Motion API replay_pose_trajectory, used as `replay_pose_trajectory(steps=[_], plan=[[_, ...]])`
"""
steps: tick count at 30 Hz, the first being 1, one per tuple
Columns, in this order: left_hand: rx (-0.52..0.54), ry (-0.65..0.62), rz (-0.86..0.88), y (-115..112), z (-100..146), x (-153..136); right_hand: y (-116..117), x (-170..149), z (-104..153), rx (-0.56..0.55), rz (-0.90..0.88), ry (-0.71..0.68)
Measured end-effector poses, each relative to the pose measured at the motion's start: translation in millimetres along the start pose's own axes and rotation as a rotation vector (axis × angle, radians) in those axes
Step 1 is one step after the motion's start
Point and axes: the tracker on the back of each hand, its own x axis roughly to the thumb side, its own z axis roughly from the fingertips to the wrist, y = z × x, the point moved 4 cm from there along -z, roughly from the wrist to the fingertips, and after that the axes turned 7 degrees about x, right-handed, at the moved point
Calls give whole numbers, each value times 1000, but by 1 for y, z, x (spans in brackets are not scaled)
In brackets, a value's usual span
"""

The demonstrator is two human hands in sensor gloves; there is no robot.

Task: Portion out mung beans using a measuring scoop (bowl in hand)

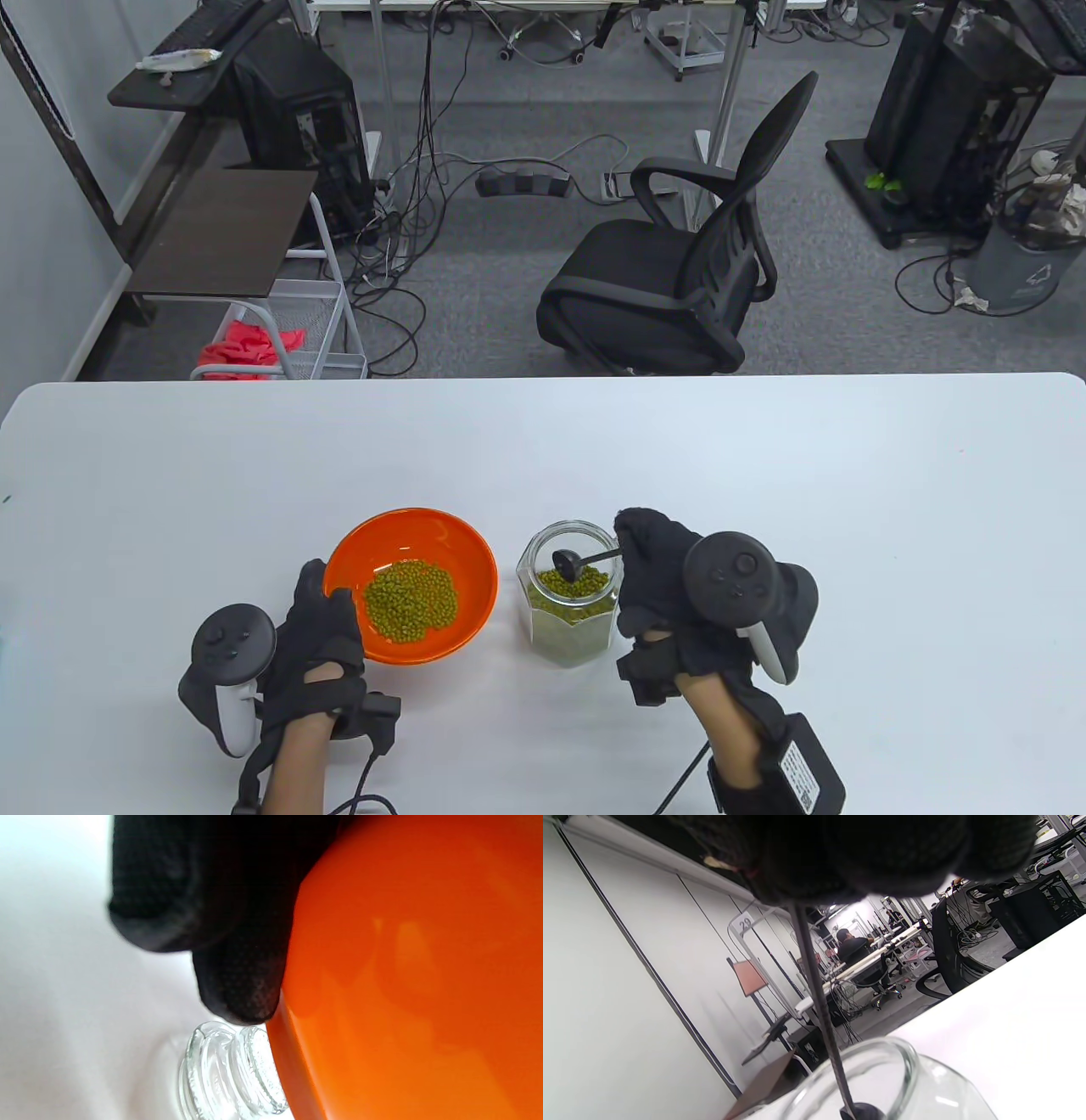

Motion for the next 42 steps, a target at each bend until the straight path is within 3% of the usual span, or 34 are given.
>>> replay_pose_trajectory(steps=[10,14,28,42], plan=[[-4,-5,-4,-1,0,0,41,-3,-16,118,97,25],[-2,-6,-6,-1,0,0,46,-11,-21,200,-32,66],[-5,-7,-12,-3,0,1,34,-63,-24,195,-410,223],[-4,-3,-23,-4,0,0,20,-97,-21,151,-621,286]])
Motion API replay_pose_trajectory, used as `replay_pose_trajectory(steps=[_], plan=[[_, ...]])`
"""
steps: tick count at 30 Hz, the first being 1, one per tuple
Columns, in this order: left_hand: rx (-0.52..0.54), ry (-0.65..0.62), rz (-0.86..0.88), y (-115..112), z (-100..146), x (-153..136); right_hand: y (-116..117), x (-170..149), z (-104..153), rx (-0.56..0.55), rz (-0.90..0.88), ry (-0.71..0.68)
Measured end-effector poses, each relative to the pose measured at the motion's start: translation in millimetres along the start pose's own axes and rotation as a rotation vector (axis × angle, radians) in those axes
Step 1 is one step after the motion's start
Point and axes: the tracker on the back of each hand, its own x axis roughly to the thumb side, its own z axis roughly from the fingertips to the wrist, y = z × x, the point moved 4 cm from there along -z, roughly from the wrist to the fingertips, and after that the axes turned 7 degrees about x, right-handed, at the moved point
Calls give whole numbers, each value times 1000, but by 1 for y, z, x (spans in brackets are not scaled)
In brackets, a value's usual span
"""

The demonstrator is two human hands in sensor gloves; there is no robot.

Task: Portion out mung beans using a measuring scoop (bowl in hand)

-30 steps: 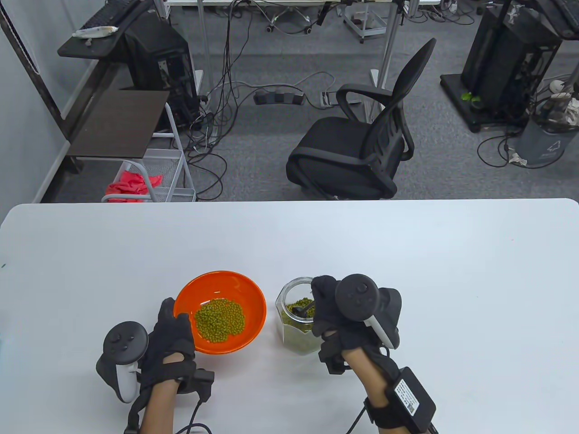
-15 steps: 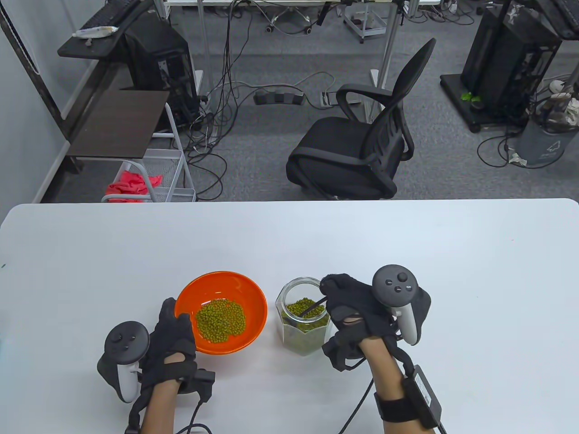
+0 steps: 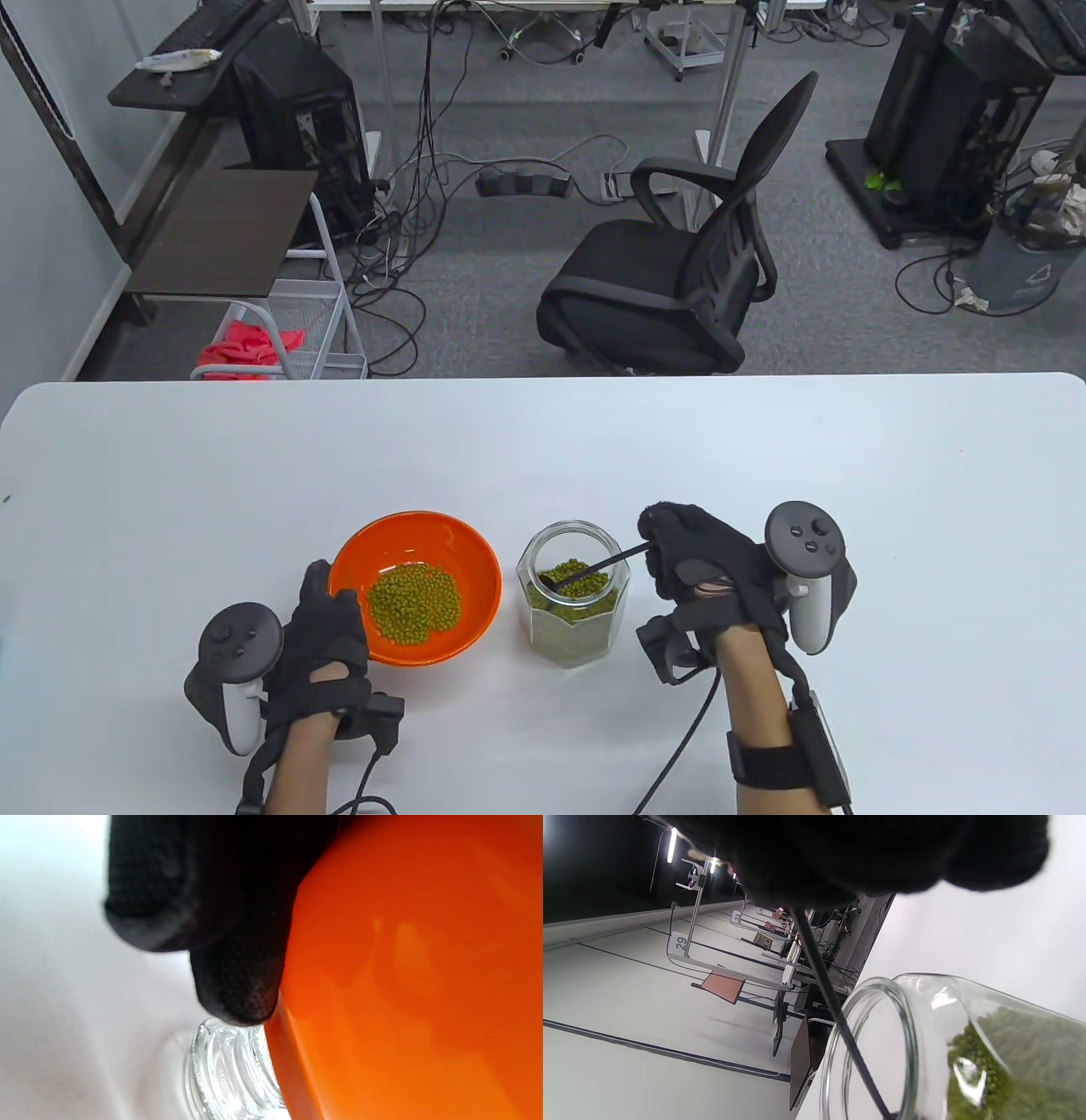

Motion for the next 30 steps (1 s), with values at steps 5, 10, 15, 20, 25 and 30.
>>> replay_pose_trajectory(steps=[5,10,15,20,25,30], plan=[[-1,1,-1,0,0,0,-7,-5,-1,-1,-61,13],[-1,0,2,0,0,0,-13,-10,-2,-4,-84,22],[-2,0,3,0,0,0,-20,-18,-3,-16,-110,44],[-5,-2,3,-1,0,0,-31,-18,1,-55,-98,41],[-6,-4,3,-1,0,1,-42,-13,8,-77,-123,17],[-9,-5,4,-2,0,1,-49,2,19,-90,-161,-46]])
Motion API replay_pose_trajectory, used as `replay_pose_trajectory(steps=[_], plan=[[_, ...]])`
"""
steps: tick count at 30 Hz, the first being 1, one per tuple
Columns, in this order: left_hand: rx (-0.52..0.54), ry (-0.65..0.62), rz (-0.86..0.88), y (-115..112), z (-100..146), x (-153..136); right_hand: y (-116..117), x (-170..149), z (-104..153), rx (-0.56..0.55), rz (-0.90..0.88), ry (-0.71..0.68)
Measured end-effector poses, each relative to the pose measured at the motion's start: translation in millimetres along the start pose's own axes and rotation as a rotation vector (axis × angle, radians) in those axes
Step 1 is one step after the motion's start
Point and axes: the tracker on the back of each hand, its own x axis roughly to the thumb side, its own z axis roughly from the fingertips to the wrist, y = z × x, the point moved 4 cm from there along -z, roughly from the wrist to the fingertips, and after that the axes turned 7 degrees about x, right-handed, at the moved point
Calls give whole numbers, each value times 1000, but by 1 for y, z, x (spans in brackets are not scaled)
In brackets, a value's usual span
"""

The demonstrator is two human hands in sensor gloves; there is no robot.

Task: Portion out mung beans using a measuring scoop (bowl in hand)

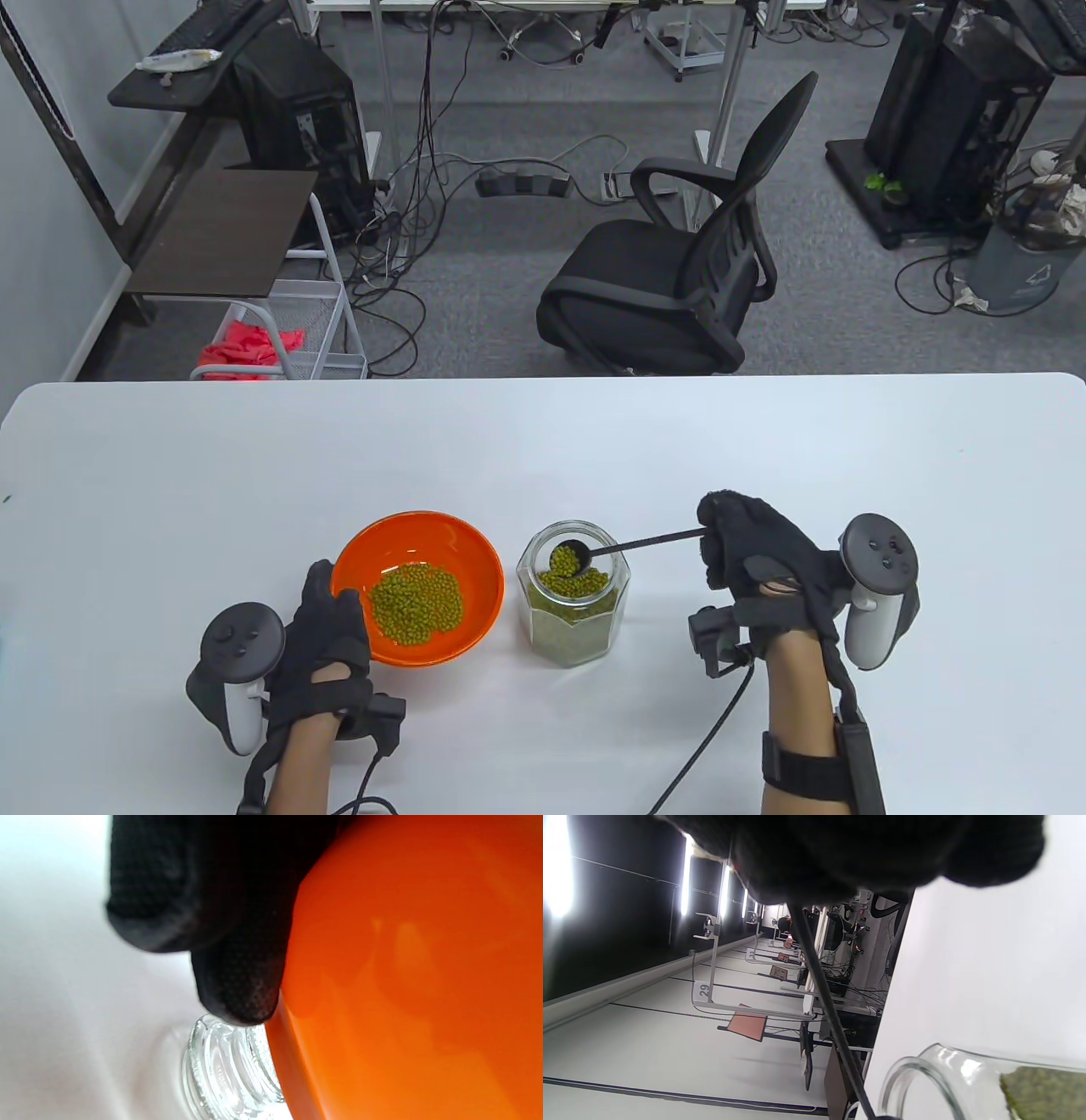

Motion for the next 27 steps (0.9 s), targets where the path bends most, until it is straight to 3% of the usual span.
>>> replay_pose_trajectory(steps=[6,27], plan=[[0,-1,-1,-1,0,0,11,11,5,36,-37,-53],[-1,2,6,-1,1,0,104,16,13,257,107,-109]])
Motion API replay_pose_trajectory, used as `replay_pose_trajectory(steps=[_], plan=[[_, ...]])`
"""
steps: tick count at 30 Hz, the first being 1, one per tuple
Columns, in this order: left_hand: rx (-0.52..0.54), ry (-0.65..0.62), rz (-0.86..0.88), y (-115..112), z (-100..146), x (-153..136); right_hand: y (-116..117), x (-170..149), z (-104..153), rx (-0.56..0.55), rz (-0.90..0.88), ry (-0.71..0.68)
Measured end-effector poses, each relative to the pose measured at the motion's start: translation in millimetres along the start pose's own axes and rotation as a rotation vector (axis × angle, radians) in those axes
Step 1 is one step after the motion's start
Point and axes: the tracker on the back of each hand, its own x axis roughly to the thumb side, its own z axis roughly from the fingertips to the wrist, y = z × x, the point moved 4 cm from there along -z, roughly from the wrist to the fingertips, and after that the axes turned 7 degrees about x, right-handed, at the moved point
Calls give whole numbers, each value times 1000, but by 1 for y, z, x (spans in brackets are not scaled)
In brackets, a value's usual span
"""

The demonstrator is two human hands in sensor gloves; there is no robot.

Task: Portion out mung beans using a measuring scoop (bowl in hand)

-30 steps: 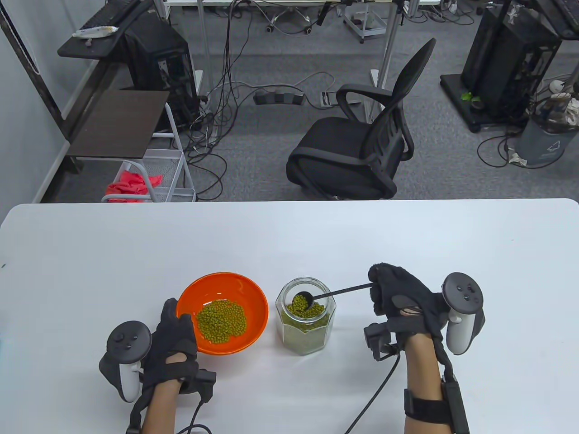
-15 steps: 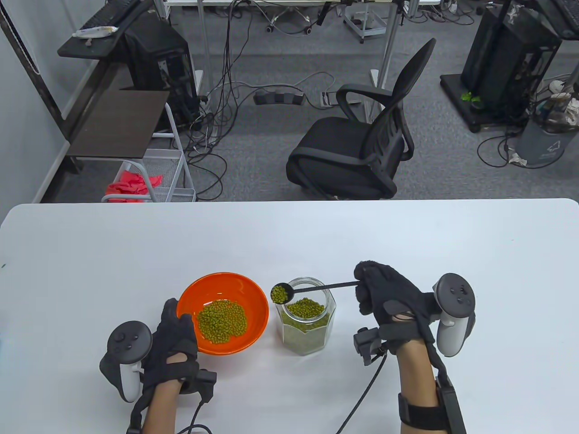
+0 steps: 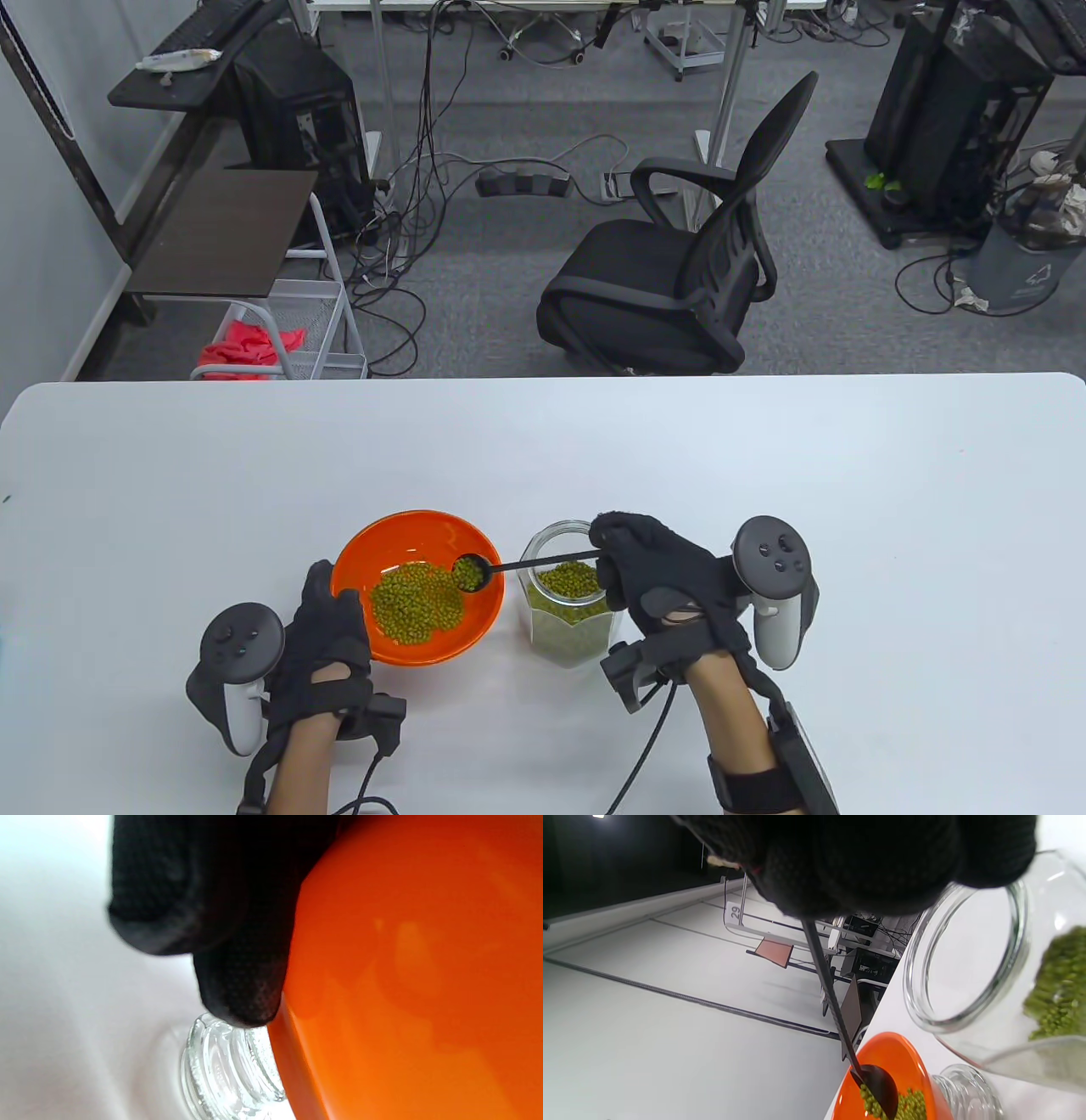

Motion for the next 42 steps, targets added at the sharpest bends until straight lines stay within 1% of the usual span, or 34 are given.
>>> replay_pose_trajectory(steps=[6,11,16,21,27,31,36,42], plan=[[1,0,2,0,0,0,23,15,1,93,114,-79],[3,-1,3,1,0,0,36,26,5,143,199,-122],[1,1,5,1,0,0,43,32,6,188,261,-146],[2,0,3,1,0,0,42,36,8,203,292,-163],[3,0,2,1,0,0,34,39,9,177,255,-173],[3,0,0,1,0,0,21,41,12,117,201,-181],[4,1,-3,1,0,0,0,41,17,30,104,-181],[5,2,-3,1,0,0,-31,45,26,-79,67,-188]])
